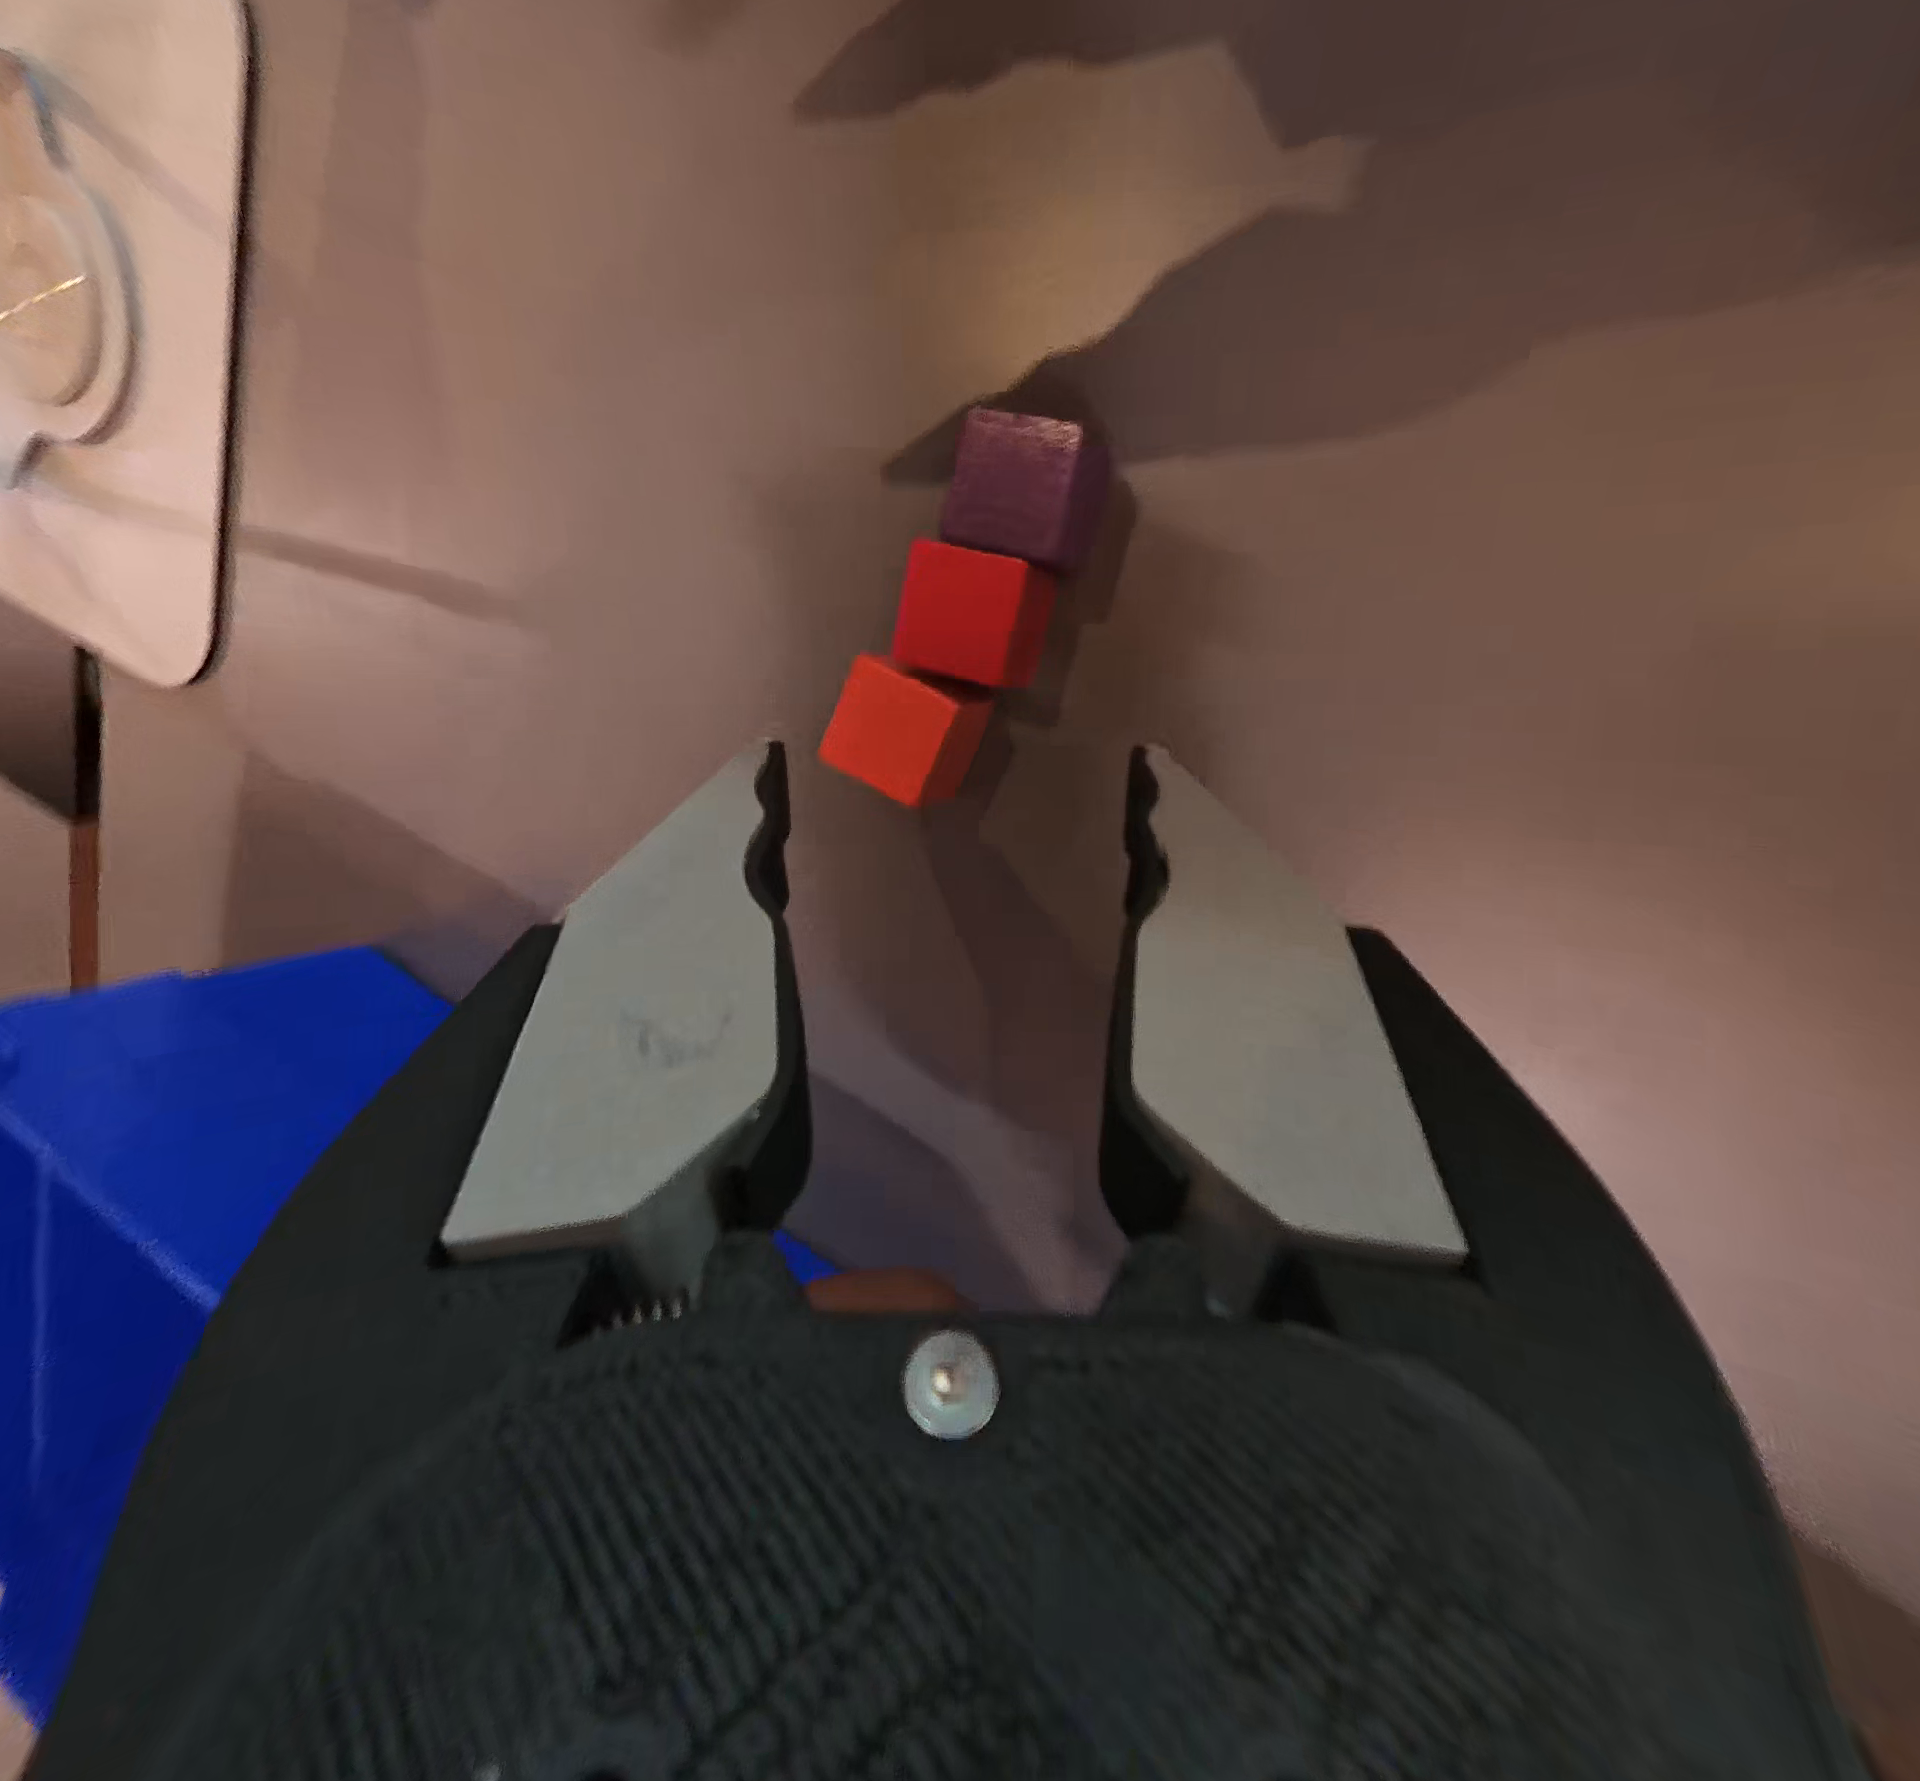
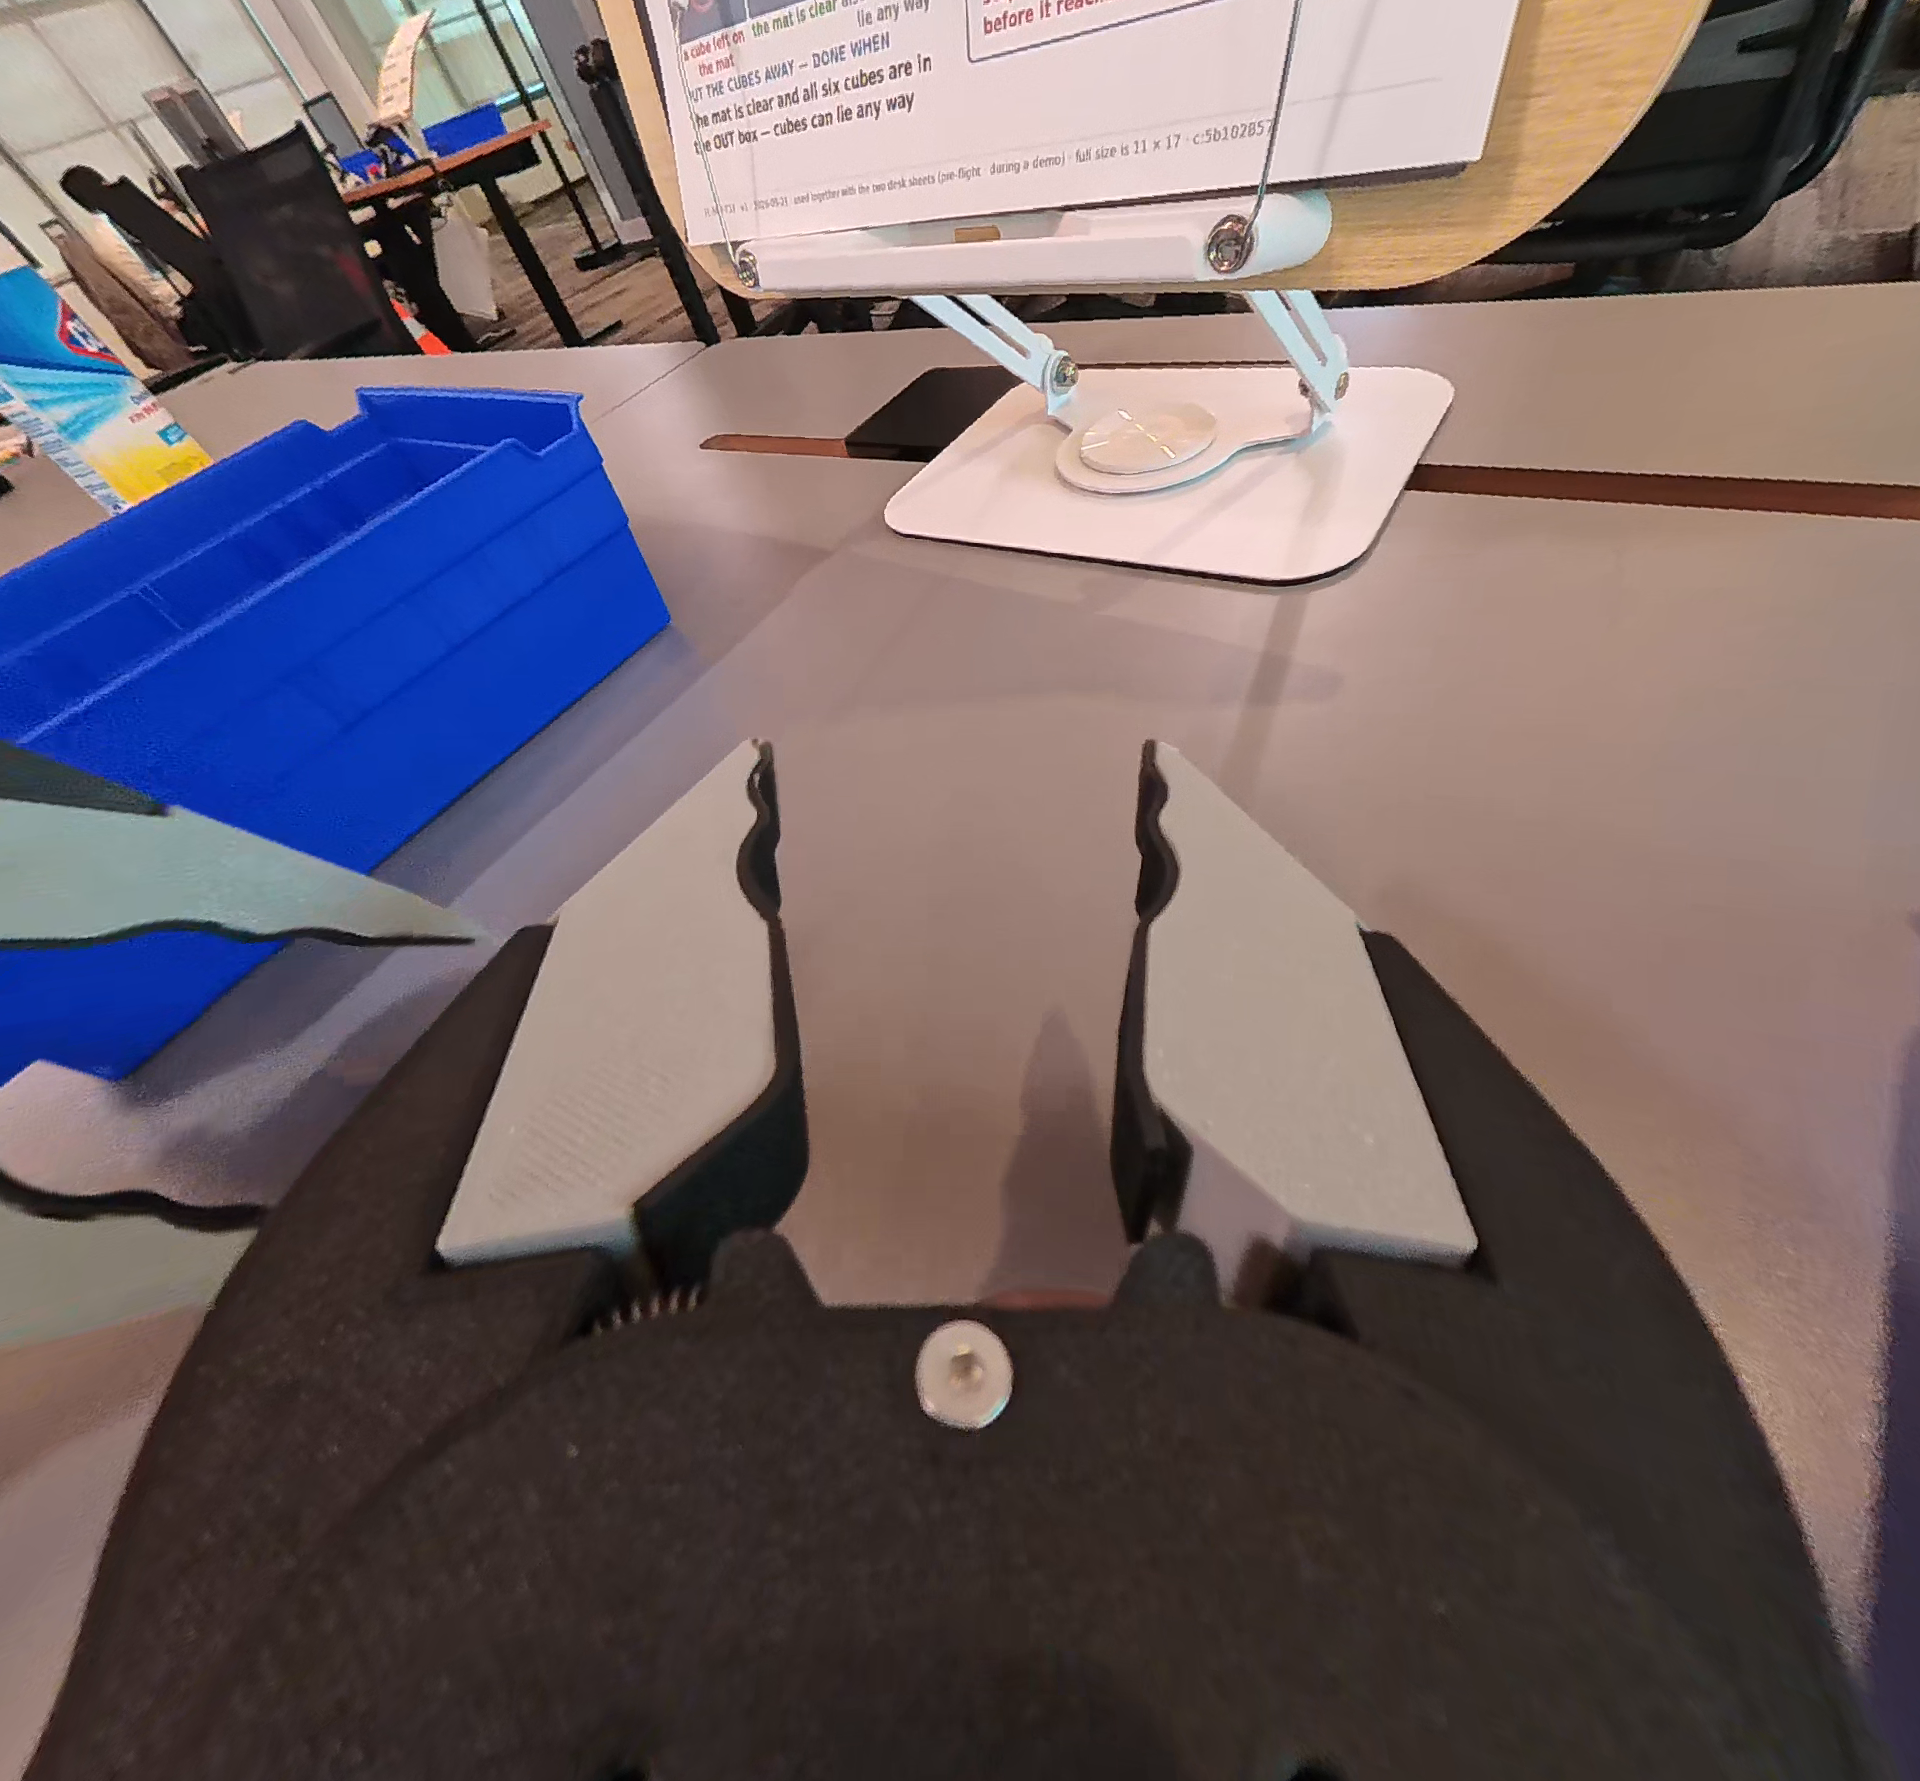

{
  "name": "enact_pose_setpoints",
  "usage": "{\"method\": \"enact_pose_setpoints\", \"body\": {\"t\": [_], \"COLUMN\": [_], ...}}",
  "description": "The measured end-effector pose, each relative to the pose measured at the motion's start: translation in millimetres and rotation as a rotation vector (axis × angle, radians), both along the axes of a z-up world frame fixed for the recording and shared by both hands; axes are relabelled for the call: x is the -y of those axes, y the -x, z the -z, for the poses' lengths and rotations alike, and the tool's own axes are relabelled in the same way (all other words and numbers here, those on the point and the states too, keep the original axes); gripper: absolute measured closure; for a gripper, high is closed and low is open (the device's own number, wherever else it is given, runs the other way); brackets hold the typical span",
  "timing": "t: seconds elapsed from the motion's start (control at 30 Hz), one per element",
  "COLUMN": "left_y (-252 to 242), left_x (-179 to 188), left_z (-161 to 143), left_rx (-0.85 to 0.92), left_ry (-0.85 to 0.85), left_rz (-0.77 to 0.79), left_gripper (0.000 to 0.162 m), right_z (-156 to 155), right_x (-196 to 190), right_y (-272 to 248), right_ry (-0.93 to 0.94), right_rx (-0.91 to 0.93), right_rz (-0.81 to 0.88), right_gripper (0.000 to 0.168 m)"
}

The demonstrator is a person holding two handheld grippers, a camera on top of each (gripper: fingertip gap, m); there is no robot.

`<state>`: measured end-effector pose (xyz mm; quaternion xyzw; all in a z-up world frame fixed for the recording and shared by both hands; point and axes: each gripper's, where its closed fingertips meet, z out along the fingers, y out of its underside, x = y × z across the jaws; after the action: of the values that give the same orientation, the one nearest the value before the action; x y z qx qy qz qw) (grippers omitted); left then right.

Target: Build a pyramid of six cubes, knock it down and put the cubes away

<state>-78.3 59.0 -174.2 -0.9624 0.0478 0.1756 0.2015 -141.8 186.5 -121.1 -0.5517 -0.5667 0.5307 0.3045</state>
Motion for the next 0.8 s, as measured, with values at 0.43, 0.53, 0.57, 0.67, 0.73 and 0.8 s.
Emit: {"method": "enact_pose_setpoints", "body": {"t": [0.43,0.53,0.57,0.67,0.73,0.8], "left_y": [9,5,3,-2,2,5], "left_x": [9,12,12,6,5,4], "left_z": [21,21,22,26,27,27], "left_rx": [-0.033,-0.011,0.006,0.080,0.115,0.138], "left_ry": [-0.240,-0.248,-0.259,-0.303,-0.324,-0.334], "left_rz": [-0.264,-0.235,-0.224,-0.193,-0.208,-0.211], "left_gripper": [0.103,0.103,0.105,0.118,0.116,0.116], "right_z": [21,19,19,20,20,19], "right_x": [17,14,13,12,12,14], "right_y": [0,1,2,3,3,2], "right_ry": [-0.115,-0.078,-0.065,-0.047,-0.052,-0.062], "right_rx": [0.053,0.050,0.049,0.057,0.058,0.054], "right_rz": [-0.071,-0.066,-0.065,-0.064,-0.065,-0.069], "right_gripper": [0.099,0.099,0.099,0.099,0.099,0.099]}}
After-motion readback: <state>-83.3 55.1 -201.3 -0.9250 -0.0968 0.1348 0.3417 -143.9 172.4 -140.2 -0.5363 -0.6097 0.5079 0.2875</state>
